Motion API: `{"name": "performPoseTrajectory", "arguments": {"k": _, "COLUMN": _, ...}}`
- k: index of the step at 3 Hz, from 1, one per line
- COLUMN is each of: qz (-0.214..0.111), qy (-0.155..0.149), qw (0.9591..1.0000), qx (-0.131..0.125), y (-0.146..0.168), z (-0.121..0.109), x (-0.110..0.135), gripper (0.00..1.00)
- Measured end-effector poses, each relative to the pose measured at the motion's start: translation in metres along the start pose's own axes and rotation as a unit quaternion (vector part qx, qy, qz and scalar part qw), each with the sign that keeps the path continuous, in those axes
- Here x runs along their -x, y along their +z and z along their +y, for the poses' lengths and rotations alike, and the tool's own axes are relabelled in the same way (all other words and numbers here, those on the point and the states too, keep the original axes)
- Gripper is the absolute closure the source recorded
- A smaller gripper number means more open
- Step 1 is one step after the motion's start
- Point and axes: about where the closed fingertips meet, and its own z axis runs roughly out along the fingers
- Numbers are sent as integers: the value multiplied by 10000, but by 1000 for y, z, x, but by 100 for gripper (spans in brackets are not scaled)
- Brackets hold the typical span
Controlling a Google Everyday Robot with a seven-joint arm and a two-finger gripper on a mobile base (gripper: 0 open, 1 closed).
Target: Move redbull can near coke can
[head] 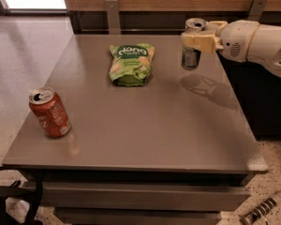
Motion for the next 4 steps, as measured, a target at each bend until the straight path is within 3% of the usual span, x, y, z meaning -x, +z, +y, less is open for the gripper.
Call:
{"name": "performPoseTrajectory", "arguments": {"k": 1, "qz": -125, "qy": -245, "qw": 9986, "qx": 448, "y": -12, "z": 75, "x": 16, "gripper": 100}}
{"name": "performPoseTrajectory", "arguments": {"k": 2, "qz": -236, "qy": -430, "qw": 9923, "qx": 1135, "y": -18, "z": 128, "x": 26, "gripper": 100}}
{"name": "performPoseTrajectory", "arguments": {"k": 3, "qz": -298, "qy": -394, "qw": 9782, "qx": 2017, "y": -11, "z": 174, "x": 25, "gripper": 100}}
{"name": "performPoseTrajectory", "arguments": {"k": 4, "qz": -378, "qy": -349, "qw": 9542, "qx": 2947, "y": -1, "z": 221, "x": 23, "gripper": 100}}
